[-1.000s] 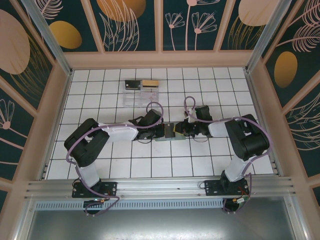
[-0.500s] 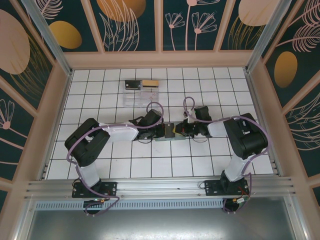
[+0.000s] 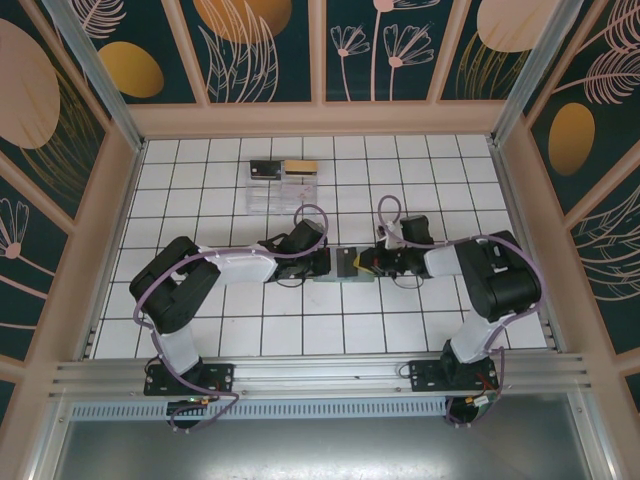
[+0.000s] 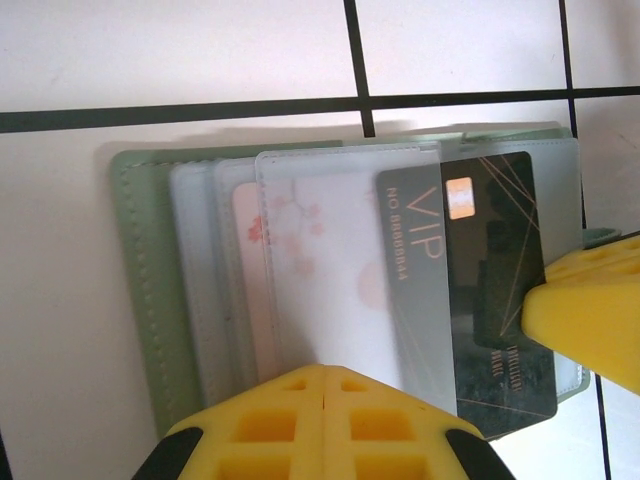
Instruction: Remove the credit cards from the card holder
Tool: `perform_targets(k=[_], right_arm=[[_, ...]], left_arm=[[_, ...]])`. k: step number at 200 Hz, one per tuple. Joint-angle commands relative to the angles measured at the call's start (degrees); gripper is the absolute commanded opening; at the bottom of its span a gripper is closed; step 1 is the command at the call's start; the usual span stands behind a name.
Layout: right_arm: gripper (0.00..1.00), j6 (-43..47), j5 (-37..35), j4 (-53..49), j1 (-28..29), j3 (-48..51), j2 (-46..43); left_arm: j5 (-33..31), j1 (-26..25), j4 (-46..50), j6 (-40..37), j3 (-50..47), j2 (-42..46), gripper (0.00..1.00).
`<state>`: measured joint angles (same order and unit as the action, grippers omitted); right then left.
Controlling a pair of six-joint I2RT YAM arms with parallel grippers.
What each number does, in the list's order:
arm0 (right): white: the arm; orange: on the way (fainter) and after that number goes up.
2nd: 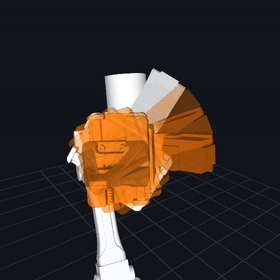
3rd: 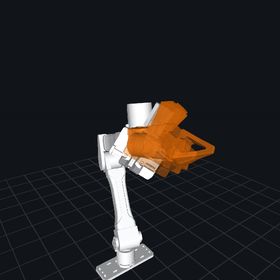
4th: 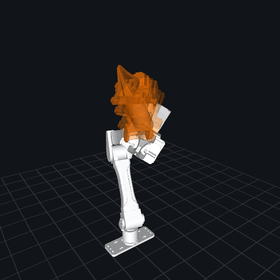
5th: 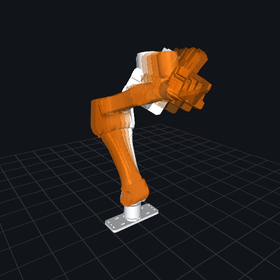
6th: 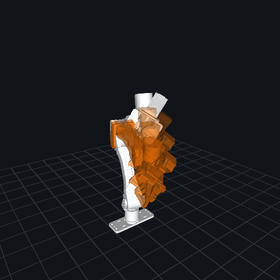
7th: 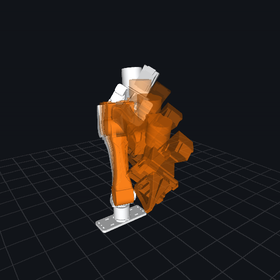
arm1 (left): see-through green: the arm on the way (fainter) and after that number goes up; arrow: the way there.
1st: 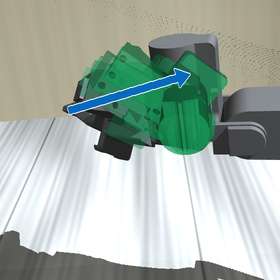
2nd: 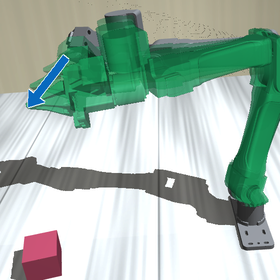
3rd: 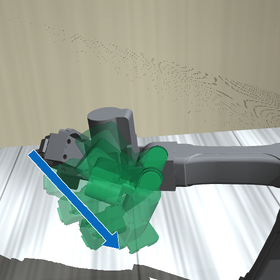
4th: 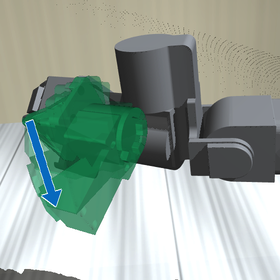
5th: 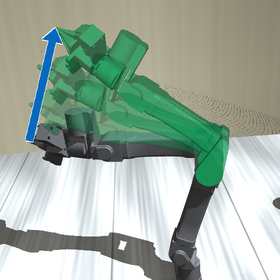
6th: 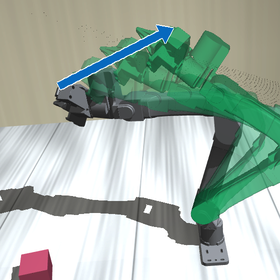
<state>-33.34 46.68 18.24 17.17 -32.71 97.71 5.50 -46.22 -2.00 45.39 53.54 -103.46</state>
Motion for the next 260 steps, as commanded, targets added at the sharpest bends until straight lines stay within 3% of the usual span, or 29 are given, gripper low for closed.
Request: perform_targets(k=[1, 88, 113, 138, 158, 171, 209, 233, 260], right_arm=[[0.05, 1.3, -2.2, -2.8, -2.3, 2.2, -2.5], [0.05, 1.3, -3.5, -6.0, -3.6, 3.9, -12.3], [0.05, 1.3, -3.5, -7.8, -3.6, 2.1, -16.1], [0.05, 1.3, -3.2, -9.1, -3.6, 0.3, -19.3], [0.04, 1.7, -3.3, -9.8, -3.4, -1.1, -22.1], [0.03, 2.0, -3.4, -9.6, -3.2, -2.0, -23.7], [0.02, 1.4, -2.8, -5.7, -2.5, -4.1, -27.5], [0.02, 0.4, -2.1, -1.7, -2.1, -4.4, -28.8], [0.02, 0.3, -1.3, 2.2, -0.9, -4.8, -28.9]], left_arm=[[-1.5, -0.1, 3.8, -1.3, -2.0, -1.2, 0.00], [-2.0, -0.1, 2.4, -1.0, -2.2, 2.7, 0.00], [-2.9, 0.0, -0.1, -0.4, -1.9, 7.4, 0.06], [-5.1, 0.0, -3.0, 1.1, -1.8, 11.7, 0.21], [-9.3, 0.0, -5.2, 2.8, -2.7, 16.2, 0.39], [-11.8, 0.1, -6.6, 3.0, -3.5, 19.6, 0.41], [-17.4, 0.3, -16.7, 3.3, -10.6, 30.5, 0.81], [-13.1, 1.9, -18.5, 1.9, -12.4, 33.6, 0.77], [-1.4, 5.2, -23.8, 4.0, -14.6, 32.8, 0.66]])
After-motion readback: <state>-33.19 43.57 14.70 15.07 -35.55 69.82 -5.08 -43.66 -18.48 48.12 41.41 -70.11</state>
